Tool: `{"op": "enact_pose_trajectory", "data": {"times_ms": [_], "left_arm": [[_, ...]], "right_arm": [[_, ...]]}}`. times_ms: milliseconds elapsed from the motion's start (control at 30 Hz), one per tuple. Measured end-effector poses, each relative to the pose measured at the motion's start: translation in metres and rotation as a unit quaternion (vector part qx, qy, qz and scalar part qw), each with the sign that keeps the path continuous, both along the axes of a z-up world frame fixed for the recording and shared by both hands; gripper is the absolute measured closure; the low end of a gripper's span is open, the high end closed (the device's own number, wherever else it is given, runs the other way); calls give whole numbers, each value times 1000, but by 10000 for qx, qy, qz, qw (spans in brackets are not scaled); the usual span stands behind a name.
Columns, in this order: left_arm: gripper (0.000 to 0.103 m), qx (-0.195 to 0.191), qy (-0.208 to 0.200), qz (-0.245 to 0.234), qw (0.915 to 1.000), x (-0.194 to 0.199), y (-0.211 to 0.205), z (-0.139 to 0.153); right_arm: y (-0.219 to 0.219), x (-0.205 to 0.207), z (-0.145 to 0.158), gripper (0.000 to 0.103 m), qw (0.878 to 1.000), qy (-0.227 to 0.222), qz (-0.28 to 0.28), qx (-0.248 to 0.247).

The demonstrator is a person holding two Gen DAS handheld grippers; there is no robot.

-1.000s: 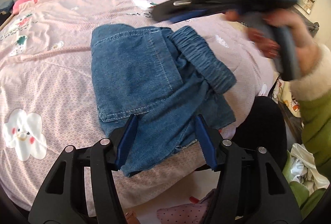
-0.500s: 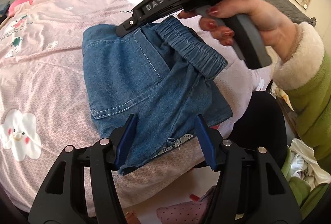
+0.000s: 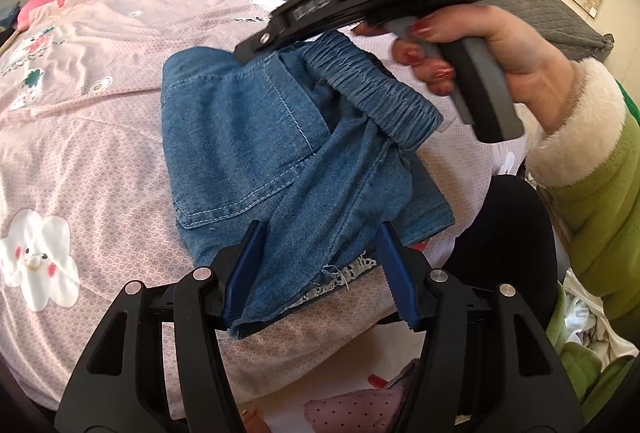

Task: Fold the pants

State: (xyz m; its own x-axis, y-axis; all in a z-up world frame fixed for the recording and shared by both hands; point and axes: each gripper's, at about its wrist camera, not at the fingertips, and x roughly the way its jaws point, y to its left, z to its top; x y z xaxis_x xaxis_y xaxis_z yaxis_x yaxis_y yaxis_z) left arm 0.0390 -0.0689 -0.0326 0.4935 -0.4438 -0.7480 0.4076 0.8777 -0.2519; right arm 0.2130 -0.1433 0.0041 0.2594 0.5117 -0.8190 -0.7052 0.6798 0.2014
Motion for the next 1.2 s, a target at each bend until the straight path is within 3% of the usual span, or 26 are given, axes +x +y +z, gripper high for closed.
{"op": "enact_pose_trajectory", "data": {"times_ms": [67, 133, 200, 267, 367, 433, 500, 667, 767, 1000, 1100, 1133, 1200], "left_arm": [[53, -18, 6, 2, 10000, 0, 0, 0], [53, -19, 2, 1, 10000, 0, 1, 0], [53, -35, 10, 7, 10000, 0, 2, 1], [53, -78, 0, 6, 10000, -1, 4, 4], [46, -361, -16, 43, 9993, -4, 17, 17], [40, -364, -157, 191, 9990, -5, 27, 28], [35, -430, -248, 364, 9981, -2, 40, 36], [32, -391, -39, 749, 9964, 24, 65, 30], [32, -622, 340, 696, 9951, 43, 69, 16], [33, -751, 707, 620, 9927, 66, 57, -4], [42, -855, 827, 532, 9915, 72, 54, -13], [44, -916, 873, 524, 9906, 75, 53, -15], [59, -995, 930, 565, 9891, 80, 52, -19]], "right_arm": [[-11, -9, 11, 75, 9998, -120, -108, 118], [-23, -20, 21, 65, 9992, -257, -176, 251], [-37, -29, 29, 64, 9982, -339, -298, 394], [-55, -36, 34, 45, 9964, -321, -503, 599], [-78, -49, 33, 39, 9944, -233, -717, 745], [-90, -54, 28, 28, 9930, -101, -880, 779], [-97, -59, 23, 26, 9917, 8, -959, 855], [-104, -63, 3, 15, 9878, 395, -1130, 994], [-104, -60, -10, 13, 9869, 527, -1195, 949], [-107, -46, -37, 13, 9835, 885, -1173, 1057], [-107, -41, -46, 28, 9798, 1094, -1064, 1292], [-107, -40, -48, 39, 9786, 1149, -1019, 1370], [-106, -40, -50, 52, 9771, 1207, -959, 1469]]}}
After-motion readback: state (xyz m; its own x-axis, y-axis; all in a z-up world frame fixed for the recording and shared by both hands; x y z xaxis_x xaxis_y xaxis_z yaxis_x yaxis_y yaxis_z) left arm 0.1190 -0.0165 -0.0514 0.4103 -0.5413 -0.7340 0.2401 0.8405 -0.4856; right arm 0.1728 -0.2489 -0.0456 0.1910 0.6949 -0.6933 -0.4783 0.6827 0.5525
